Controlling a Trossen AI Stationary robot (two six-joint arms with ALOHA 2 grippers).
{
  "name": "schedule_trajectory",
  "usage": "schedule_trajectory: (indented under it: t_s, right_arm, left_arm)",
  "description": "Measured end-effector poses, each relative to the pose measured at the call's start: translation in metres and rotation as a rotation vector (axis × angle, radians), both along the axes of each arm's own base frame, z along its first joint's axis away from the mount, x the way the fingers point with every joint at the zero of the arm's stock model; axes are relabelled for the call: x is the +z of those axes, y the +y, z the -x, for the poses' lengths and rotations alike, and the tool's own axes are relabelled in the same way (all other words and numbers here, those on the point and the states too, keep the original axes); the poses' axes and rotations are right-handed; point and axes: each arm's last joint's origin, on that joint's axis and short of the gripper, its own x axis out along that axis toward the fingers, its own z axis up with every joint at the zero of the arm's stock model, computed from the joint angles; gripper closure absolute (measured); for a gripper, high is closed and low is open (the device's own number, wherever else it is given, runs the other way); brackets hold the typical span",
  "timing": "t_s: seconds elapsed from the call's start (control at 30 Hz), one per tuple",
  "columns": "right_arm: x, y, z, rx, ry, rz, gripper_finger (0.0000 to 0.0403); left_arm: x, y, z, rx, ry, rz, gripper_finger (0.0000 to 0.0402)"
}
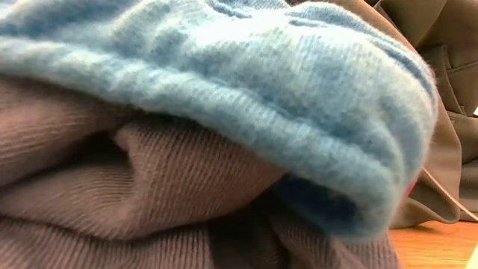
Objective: Sort clothes
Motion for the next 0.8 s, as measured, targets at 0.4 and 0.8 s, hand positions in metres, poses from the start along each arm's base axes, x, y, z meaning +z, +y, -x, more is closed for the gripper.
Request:
schedule_trajectory:
  t_s: [0.4, 0.8]
  right_arm:
    - [0.0, 0.0, 0.0, 0.0, -0.001, 0.0, 0.0243]
    - [0.0026, 0.0, -0.0007, 0.0, -0.028, 0.001, 0.0243]
  left_arm:
    - [0.0, 0.0, 0.0, 0.0, 0.0, 0.0, 0.0277]
    - [-0.0001, 0.0, 0.0, 0.0, 0.001, 0.0, 0.0277]
